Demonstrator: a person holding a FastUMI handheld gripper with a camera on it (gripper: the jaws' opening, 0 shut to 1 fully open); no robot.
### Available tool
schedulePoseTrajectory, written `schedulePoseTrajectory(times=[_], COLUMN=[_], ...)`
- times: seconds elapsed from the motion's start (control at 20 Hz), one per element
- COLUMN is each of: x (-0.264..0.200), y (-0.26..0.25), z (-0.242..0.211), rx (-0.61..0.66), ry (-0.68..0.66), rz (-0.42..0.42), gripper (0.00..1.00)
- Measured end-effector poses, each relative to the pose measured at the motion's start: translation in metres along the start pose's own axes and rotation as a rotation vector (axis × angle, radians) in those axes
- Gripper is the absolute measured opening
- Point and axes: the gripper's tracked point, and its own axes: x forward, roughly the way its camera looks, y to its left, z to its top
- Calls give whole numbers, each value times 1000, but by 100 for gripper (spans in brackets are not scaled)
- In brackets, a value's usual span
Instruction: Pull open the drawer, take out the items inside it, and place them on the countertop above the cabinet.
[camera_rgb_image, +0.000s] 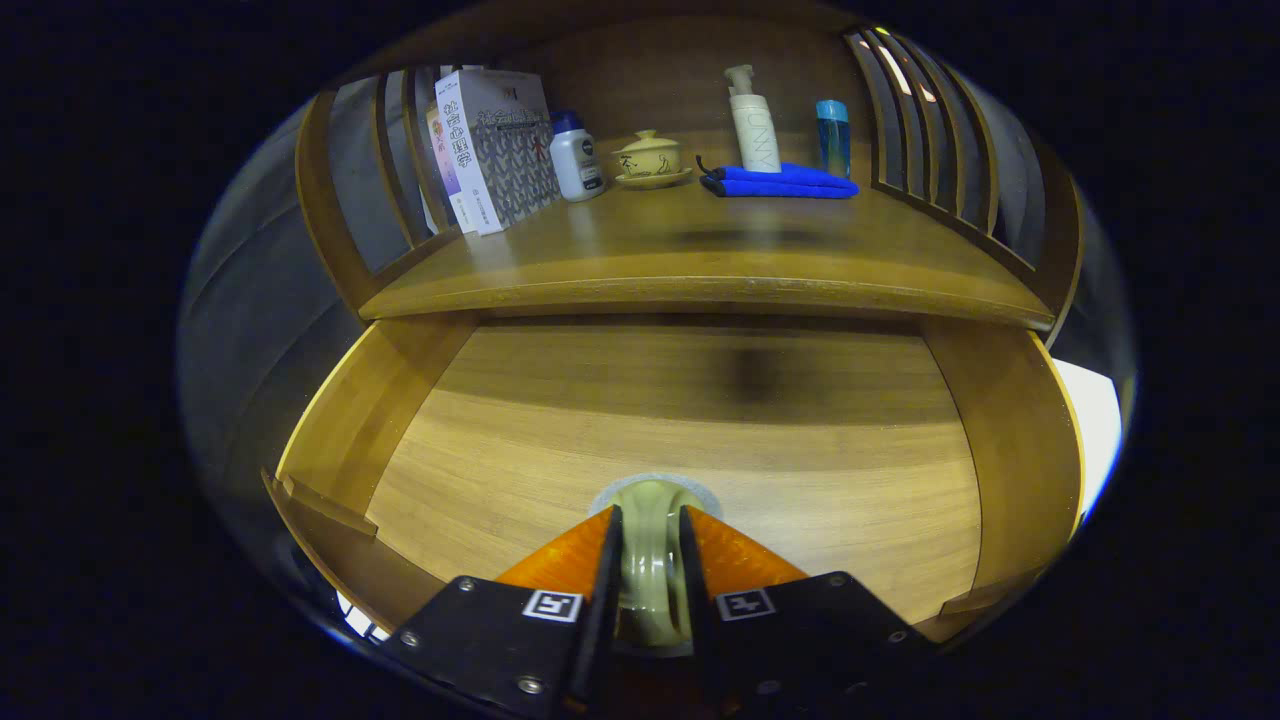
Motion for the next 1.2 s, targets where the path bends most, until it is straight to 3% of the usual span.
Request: schedulePoseTrajectory(times=[0.05,0.15,1.2], x=[-1,-5,-67], y=[0,-3,36], z=[1,5,114], rx=[-7,-25,-33], ry=[-6,-33,-330], rz=[2,-10,41], gripper=[26,24,24])
